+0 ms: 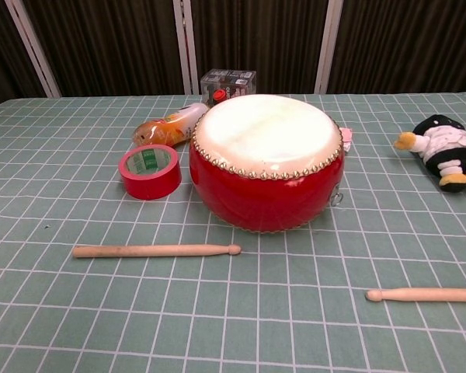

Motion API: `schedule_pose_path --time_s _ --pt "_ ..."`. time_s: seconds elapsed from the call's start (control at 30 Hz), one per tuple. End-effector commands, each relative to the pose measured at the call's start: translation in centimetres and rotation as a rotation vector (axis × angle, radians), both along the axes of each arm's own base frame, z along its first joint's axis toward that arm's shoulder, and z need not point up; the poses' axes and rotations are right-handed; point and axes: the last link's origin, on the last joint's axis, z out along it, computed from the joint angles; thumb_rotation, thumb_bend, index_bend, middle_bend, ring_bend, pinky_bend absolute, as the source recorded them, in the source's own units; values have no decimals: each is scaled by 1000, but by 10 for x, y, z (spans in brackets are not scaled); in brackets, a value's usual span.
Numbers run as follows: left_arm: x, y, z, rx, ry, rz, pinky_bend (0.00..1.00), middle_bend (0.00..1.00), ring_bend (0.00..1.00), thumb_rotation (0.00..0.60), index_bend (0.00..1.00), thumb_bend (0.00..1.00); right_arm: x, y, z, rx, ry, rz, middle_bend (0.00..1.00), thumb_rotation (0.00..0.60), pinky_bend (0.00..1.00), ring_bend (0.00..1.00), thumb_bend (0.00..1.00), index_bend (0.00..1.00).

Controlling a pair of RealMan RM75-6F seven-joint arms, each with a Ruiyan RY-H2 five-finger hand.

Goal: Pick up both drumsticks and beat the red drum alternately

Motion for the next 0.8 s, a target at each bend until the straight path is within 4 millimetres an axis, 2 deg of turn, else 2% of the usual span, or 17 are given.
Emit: schedule_pose_path --time_s 0.03,0.37,0.53,0.6,0.8 --pt "22 18 -22 -61 -25 14 1000 1000 1000 600 457 144 0 0 1 1 -1 1 0 600 0 0 362 0" --pt "63 52 -77 -148 -10 51 1000 1000 1000 600 449 200 -1 0 1 6 -12 -1 0 600 0 0 362 0" --pt "76 59 -103 -183 4 57 1000 1000 1000 600 449 238 -2 -1 2 9 -19 -1 0 600 0 0 363 0" --pt "86 61 -121 -215 2 60 1000 1000 1000 600 448 238 -2 -1 3 12 -23 -2 0 600 0 0 363 0" --pt "95 66 -141 -224 14 76 1000 1000 1000 600 443 250 -2 -1 3 15 -25 0 0 600 0 0 363 0"
